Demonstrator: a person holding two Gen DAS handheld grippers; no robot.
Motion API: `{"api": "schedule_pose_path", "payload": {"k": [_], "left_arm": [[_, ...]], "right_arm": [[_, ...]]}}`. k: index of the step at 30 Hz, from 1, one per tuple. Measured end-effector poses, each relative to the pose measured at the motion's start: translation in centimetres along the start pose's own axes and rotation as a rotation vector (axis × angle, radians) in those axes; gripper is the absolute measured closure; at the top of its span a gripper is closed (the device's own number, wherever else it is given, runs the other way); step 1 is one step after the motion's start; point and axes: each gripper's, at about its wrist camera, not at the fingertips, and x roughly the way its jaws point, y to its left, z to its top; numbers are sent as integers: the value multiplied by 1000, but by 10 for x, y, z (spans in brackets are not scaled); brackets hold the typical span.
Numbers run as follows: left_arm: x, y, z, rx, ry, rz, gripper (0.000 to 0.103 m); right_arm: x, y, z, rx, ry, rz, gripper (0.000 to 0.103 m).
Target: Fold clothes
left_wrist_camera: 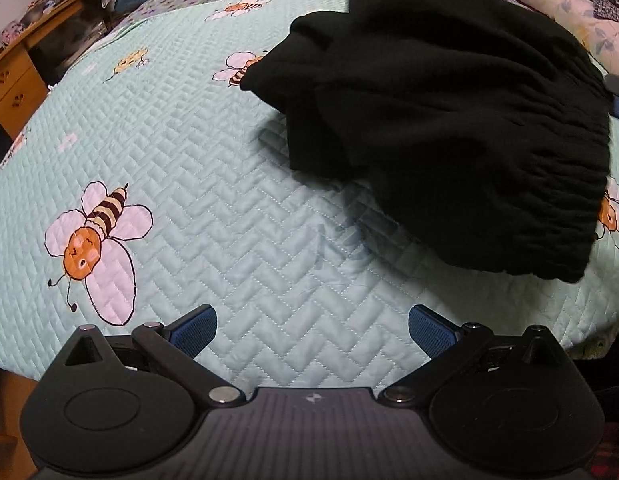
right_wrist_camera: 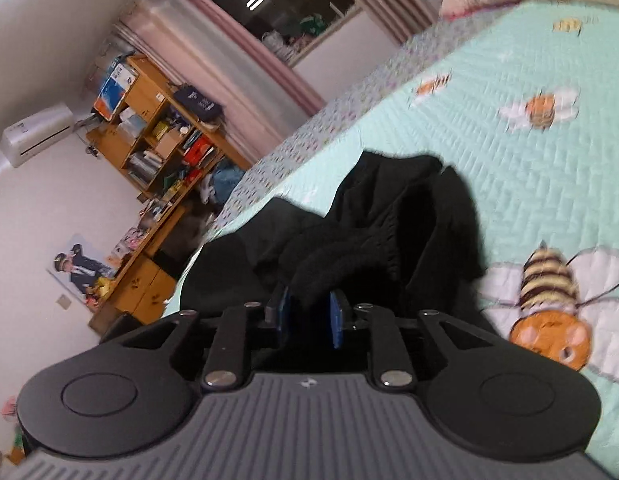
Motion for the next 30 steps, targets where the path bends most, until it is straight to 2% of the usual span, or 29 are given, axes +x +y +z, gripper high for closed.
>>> {"api": "schedule_pose_path", "payload": {"k": [2,15,22,24,27,30], "left_arm": [[-1,-2,0,-2,-8,2,1],[7,-32,0,41,28,29,1],[5,-32,1,27,26,51,1],[4,-31,2,23,21,51,1],[4,-30,4,16,13,51,1],[4,-29,5,9,6,51,1]], "right_arm": [[-14,-1,-1,-2,-16,-14,76],[8,62,-37,-203,129,276,71],[72,6,-28,-110,197,39,75],[68,-8,-22,-81,162,15,78],[49,-13,-15,-74,103,12,75],[23,-8,-12,-116,46,-10,64]]}}
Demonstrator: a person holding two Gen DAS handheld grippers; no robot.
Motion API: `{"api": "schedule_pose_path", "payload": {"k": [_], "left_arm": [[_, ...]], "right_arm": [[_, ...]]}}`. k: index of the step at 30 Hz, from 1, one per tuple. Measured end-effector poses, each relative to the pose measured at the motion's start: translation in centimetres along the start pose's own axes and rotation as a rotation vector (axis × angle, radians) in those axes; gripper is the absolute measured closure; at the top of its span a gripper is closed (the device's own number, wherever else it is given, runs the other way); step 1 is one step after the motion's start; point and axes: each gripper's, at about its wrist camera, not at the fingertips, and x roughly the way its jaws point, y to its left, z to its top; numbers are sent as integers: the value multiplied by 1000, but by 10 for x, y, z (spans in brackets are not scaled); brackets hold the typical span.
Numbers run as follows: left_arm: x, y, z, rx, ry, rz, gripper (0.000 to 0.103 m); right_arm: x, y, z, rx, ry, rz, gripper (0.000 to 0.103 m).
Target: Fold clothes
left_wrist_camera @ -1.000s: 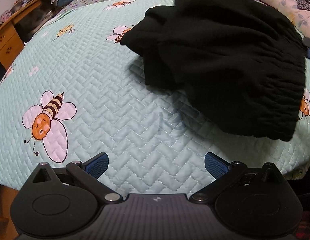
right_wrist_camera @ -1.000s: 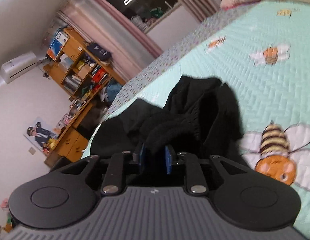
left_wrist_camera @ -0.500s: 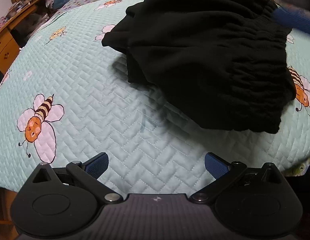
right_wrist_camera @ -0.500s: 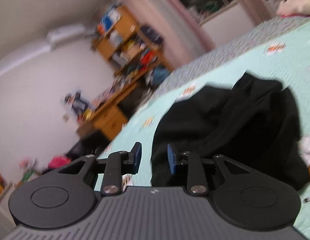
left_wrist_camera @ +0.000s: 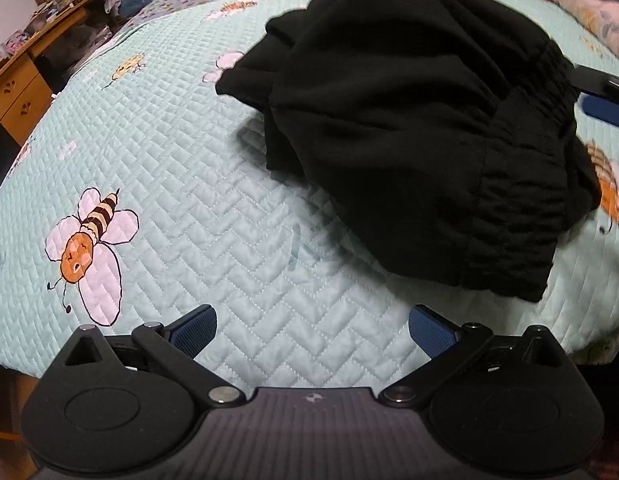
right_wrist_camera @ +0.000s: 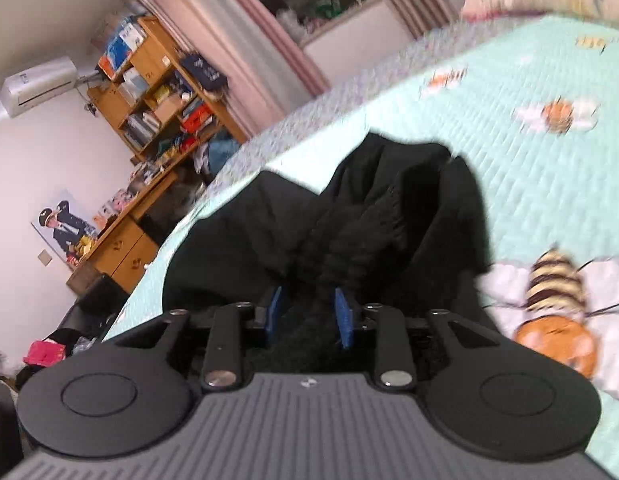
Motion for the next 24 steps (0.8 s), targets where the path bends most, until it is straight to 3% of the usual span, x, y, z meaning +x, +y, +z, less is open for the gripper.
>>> {"api": "schedule_pose_path", "payload": {"k": [1,3,8,11,13,16,18,20,24], "left_arm": [[0,1,1,-3,-4,-1,1],[-1,4,2,-10,-14,-4,1],[-2,10,4,-29,-40,-14,1],[-2,14,6,-40,-56,-19,1],[-1,20,6,-51,-55,-15,1],[3,31,5,-77,-49,9,1],[7,35,6,-87,-41,20,1],[10,36,6,-88,-34,10,1],[11,30,4,-55,-36,-16,1]], "right_arm": [[-6,-2,2,11,-15,5,62],[-17,-5,5,29,-38,3,46],[-14,-7,14,62,-67,27,40],[-1,-1,19,67,-32,45,34],[4,-5,19,97,-36,-7,34],[8,-11,16,37,-84,-81,34],[11,-9,14,-74,-107,-110,34],[14,-7,15,-178,-140,-126,33],[31,3,24,-352,-125,-114,23]]}}
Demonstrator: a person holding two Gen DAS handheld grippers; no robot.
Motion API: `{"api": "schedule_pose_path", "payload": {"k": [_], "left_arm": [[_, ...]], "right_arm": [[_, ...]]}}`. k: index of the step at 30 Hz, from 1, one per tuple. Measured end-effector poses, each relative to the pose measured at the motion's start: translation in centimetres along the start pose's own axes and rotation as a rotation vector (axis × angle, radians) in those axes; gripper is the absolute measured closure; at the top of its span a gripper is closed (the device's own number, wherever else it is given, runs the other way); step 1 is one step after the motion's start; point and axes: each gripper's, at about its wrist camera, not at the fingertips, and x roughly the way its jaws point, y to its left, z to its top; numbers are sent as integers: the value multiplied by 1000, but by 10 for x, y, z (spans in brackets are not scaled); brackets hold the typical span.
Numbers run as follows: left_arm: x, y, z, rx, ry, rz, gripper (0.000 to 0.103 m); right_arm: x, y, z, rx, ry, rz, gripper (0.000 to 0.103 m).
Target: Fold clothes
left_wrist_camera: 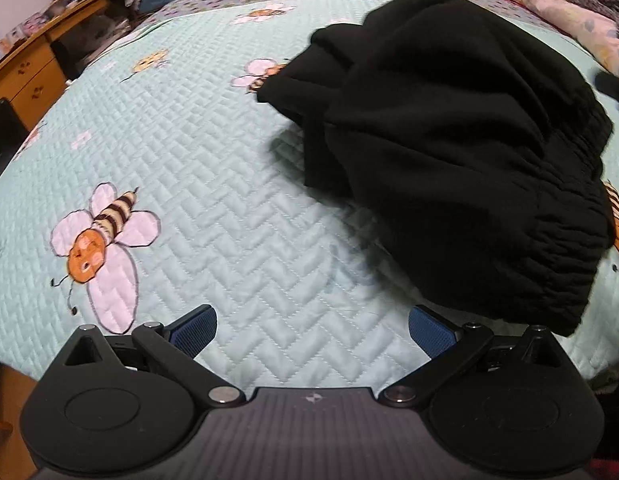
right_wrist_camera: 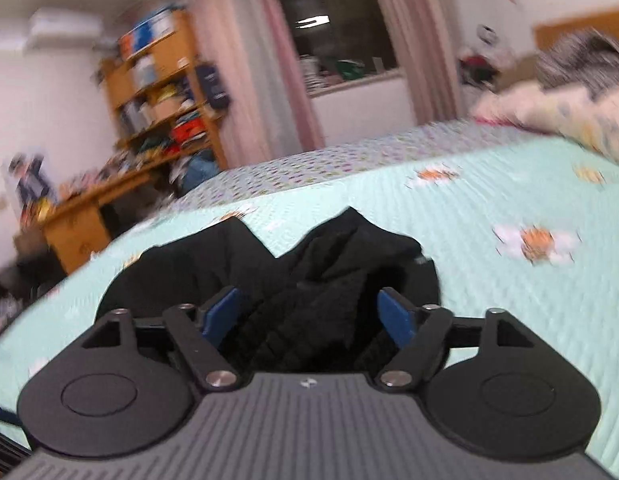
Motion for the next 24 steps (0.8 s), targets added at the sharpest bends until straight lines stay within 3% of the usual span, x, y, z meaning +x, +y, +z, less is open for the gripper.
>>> {"api": "schedule_pose_path", "payload": {"k": [4,9,10,11,12,14,16,20,23,24], "left_arm": [[-3,-4,-2,17,-8,-4,1],[-3,-2,-1,5,3,4,1],[-3,-1,-1,0,5,6,1],[-3,0,-1,-4,8,8,1],[-3,1,-1,-9,10,10,1],[-3,4,-2,-19,14,14,1],[-3,6,-2,-28,19,17,1],[-4,11,-3,-44,25,26,1],[-8,13,-4,-43,13,34,1],[-9,14,-5,-45,11,32,1]], "right_arm": [[28,7,12,-90,49,59,20],[67,10,13,-52,177,137,22],[68,13,8,-58,190,110,28],[68,17,3,-64,203,83,52],[69,20,-2,-70,216,57,61],[50,41,-16,-154,180,36,73],[23,72,-30,-321,125,10,83],[-44,122,-55,-590,3,17,86],[-83,130,-66,-811,-89,-111,86],[-91,127,-69,-894,-121,-200,86]]}}
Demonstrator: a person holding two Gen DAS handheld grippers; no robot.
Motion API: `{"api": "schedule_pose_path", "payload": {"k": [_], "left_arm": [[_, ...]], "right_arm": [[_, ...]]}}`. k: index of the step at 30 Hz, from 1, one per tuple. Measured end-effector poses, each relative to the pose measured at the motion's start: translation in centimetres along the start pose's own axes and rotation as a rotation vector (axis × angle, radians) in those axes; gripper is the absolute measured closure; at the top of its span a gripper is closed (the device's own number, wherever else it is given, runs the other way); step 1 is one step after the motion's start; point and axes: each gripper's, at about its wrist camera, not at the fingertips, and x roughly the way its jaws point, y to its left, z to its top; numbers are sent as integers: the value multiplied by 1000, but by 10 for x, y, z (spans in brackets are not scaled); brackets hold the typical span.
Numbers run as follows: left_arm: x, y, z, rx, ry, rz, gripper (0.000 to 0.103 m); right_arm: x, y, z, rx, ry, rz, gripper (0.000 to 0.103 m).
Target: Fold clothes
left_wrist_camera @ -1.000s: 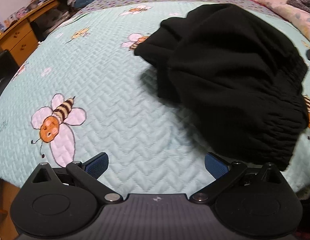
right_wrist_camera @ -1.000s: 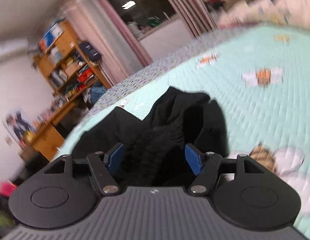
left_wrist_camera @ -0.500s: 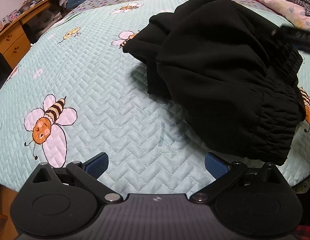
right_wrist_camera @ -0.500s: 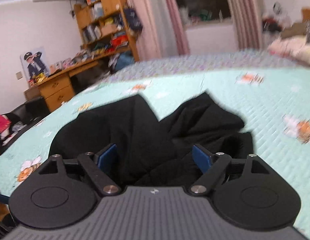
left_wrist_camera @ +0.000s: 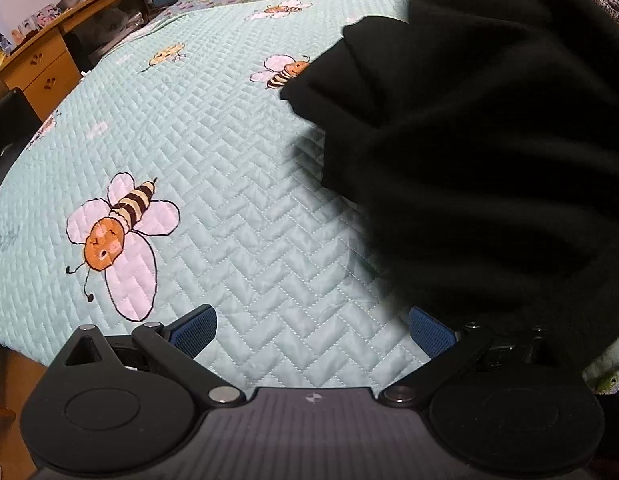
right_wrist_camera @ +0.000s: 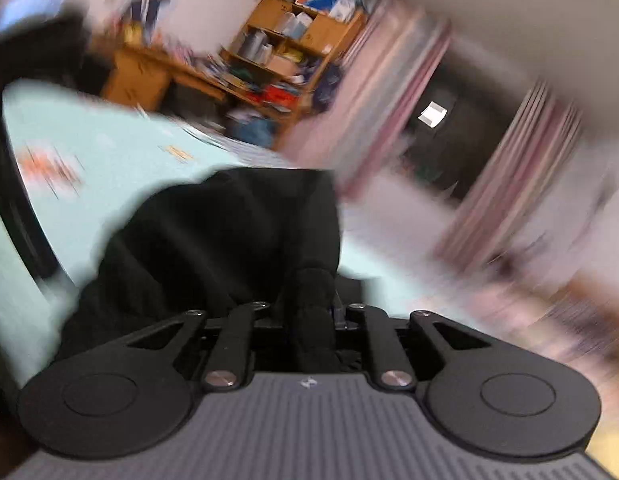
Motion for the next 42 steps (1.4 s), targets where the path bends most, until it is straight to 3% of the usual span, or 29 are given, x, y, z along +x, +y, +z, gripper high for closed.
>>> {"api": "schedule_pose_path", "payload": {"k": [2,4,7,9,11,13,16,20,22,25,27,30,34,36,37,40,42], "left_arm": [[-1,1,-1,-2,0,-5,1],[-1,-1,-3,4,1,-10,1],[-2,-7,-7,29,-3,-24,1],[-3,-10,-8,49,-6,-31,1],[-2,-12,-9,56,-4,-34,1],[0,-11,-8,54,2,-38,1],[6,-11,-7,48,16,-45,1],[10,-14,-8,53,24,-70,1],[12,-15,-8,55,28,-82,1],[14,-17,-7,59,31,-106,1],[15,-17,-6,46,41,-151,1],[15,-16,-5,9,56,-202,1],[13,-13,-1,-23,65,-183,1],[10,-8,2,-45,58,-183,1],[10,-6,5,-61,58,-193,1],[13,-3,15,-108,73,-251,1],[16,-6,22,-128,85,-285,1]], "right_arm": [[-2,-19,-16,-108,35,-172,86],[10,-50,-34,-132,116,-323,86],[36,-105,-68,-46,277,-501,84],[50,-125,-88,32,397,-559,81],[60,-141,-106,193,530,-522,80],[55,-158,-118,423,557,-445,75],[31,-169,-120,575,509,-303,62],[-7,-193,-102,742,441,-224,41],[-20,-199,-95,773,397,-205,40],[-40,-186,-64,709,226,-113,36],[-44,-156,-44,547,158,-53,19],[-49,-110,-16,306,57,37,16],[-20,-53,-4,242,86,218,16],[-7,-22,-11,200,139,267,16],[-3,-8,-12,159,177,240,16],[10,27,-30,-43,226,38,20],[6,24,-37,-38,218,11,52]]}}
